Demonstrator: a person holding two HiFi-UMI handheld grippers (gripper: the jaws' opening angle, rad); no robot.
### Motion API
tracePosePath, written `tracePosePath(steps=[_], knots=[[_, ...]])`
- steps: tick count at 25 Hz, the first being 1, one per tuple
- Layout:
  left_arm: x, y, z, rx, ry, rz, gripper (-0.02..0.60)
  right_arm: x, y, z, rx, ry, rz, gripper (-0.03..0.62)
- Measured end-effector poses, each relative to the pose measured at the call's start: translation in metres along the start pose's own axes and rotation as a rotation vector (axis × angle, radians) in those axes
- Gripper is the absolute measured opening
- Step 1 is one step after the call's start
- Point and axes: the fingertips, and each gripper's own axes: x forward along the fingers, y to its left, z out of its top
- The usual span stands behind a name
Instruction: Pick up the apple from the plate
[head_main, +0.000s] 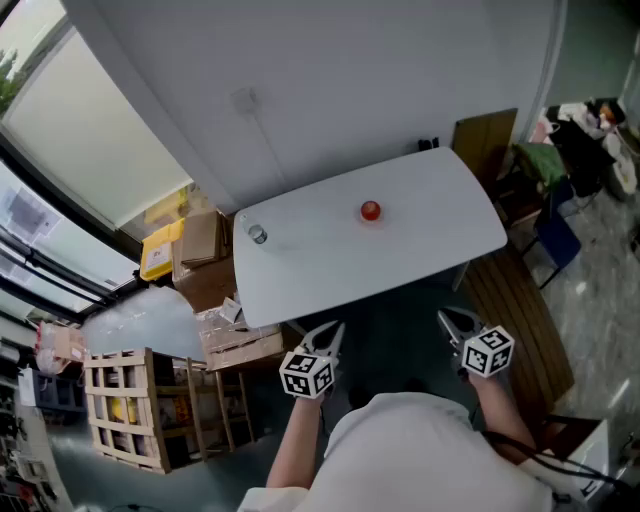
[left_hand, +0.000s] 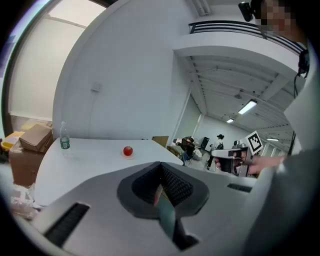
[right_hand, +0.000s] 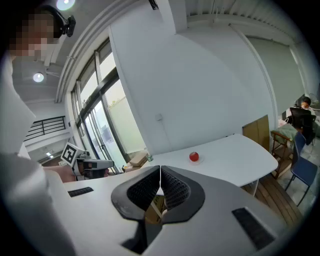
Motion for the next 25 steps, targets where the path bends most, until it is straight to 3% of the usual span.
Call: tracePosePath(steps=[13,25], knots=[[0.009,-0.009,-0.001,-0.003,-0.001,0.014,0.002,-0.002,-0.007,0.002,0.005,0.004,0.028,0.035],[0.017,-0.028,-0.015,-0.029,0.003,0.077,0.002,-0.023,-0.035,-0.013,0.073,0.035,0.055,0.037]])
